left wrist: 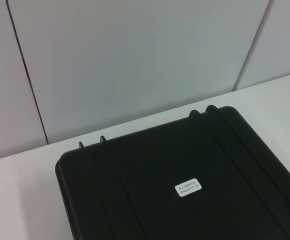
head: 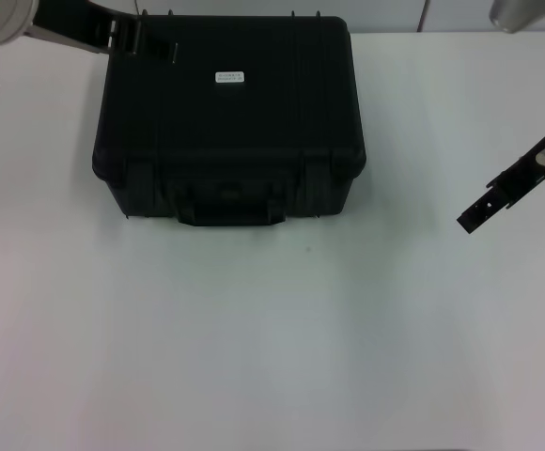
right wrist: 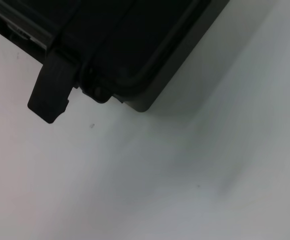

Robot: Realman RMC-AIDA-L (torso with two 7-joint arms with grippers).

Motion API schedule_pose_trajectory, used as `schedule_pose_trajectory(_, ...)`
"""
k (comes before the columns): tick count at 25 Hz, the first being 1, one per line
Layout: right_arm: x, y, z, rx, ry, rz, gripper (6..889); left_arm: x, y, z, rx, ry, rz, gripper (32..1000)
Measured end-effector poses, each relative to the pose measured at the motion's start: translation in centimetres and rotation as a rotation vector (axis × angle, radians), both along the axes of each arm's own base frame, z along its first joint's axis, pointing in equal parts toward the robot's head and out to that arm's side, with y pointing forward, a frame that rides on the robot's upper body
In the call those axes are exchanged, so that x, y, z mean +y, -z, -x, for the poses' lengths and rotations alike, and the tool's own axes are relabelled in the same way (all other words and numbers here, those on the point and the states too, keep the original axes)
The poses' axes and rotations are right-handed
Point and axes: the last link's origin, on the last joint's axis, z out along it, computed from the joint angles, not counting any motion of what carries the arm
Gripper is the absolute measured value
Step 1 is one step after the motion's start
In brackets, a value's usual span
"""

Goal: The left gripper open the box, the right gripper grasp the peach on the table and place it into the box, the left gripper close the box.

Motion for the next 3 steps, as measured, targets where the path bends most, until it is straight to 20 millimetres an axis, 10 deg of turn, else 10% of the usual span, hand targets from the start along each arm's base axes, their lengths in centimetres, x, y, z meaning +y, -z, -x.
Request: schedule_pose_trajectory(3, -0.01, 0.01, -0.02, 0.0, 0.001, 0.0, 795, -0.01, 0.02, -0.01, 0.002, 0.002, 0.002, 863)
